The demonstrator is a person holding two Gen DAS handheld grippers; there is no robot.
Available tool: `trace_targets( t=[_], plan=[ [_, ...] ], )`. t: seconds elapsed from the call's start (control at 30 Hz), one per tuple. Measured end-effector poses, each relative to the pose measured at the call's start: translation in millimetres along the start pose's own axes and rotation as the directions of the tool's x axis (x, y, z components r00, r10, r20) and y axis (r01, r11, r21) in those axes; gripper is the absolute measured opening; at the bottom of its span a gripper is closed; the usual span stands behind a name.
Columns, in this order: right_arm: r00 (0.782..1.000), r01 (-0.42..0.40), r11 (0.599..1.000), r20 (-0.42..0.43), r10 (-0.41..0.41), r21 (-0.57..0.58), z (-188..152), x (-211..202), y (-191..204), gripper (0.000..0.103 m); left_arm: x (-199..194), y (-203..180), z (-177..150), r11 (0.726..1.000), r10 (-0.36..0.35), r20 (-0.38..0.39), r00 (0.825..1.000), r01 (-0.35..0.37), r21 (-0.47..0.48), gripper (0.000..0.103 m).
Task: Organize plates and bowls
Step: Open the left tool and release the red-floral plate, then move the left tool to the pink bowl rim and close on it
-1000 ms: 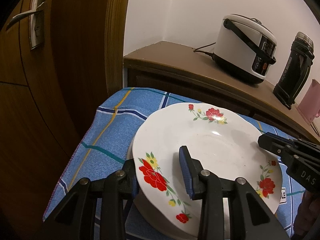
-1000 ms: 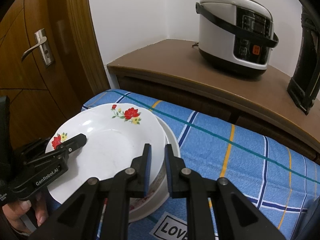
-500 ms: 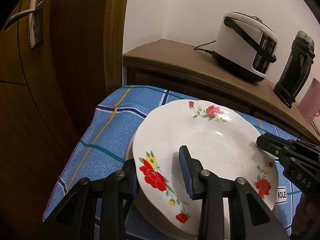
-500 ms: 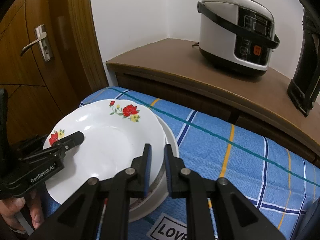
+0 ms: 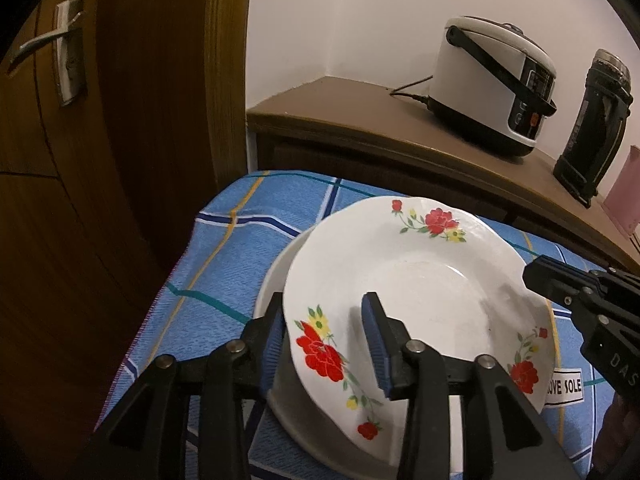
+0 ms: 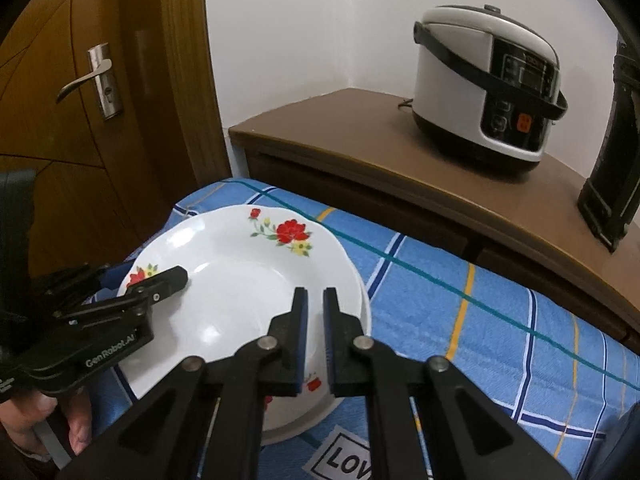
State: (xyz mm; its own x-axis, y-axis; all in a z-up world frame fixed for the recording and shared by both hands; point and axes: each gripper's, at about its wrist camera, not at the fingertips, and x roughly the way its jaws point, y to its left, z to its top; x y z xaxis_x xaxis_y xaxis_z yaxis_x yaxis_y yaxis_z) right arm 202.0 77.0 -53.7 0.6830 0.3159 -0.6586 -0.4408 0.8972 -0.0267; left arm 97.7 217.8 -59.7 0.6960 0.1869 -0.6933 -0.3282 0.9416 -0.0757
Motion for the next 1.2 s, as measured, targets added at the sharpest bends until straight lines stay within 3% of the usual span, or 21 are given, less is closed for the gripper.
trace_targets(
  t=[0.1,0.13,0.33,0.47,0.77,0.87,0.97,1.07,1.2],
  plan=[
    [1.0,0.002,1.0,-0.001,-0.002,0.004,-1,1,-1,0.008,-5,-1,0,1.0,0.015,0.028,0.999,-0.016,0.01,0.067],
    [1.0,0.002,1.0,-0.004,-0.002,0.003,-1,2,-1,0.008,-7,-1,0,1.0,0.019,0.037,0.999,-0.02,0.01,0.069],
    [1.0,-0.008,1.0,-0.001,0.008,0.007,-4,-8,2,0.011,-9,4,0,1.0,0.029,0.053,0.998,-0.029,-0.01,0.069],
    [0.999,-0.003,1.0,0.032,0.002,0.029,-8,-32,-1,0.038,-14,4,0,0.999,0.037,0.079,0.996,-0.036,-0.012,0.069],
    [0.985,0.025,1.0,0.173,-0.028,0.019,-42,-154,-22,0.038,-47,6,0,0.996,0.07,0.19,0.979,-0.059,-0.063,0.069],
    [0.975,0.092,0.994,0.198,-0.1,0.051,-69,-193,-48,0.041,-68,-15,-6,1.0,-0.003,0.207,0.978,0.009,-0.024,0.069],
    [0.966,0.174,0.976,0.17,-0.195,0.127,-105,-218,-86,0.042,-87,-61,-14,0.991,-0.116,0.193,0.974,0.101,0.085,0.069],
    [0.955,0.251,0.943,0.103,-0.277,0.217,-140,-231,-126,0.042,-93,-114,-27,0.952,-0.256,0.113,0.96,0.23,0.201,0.069],
    [0.942,0.309,0.902,0.031,-0.333,0.303,-178,-240,-160,0.042,-94,-176,-53,0.882,-0.387,-0.005,0.922,0.371,0.292,0.069]
  ],
)
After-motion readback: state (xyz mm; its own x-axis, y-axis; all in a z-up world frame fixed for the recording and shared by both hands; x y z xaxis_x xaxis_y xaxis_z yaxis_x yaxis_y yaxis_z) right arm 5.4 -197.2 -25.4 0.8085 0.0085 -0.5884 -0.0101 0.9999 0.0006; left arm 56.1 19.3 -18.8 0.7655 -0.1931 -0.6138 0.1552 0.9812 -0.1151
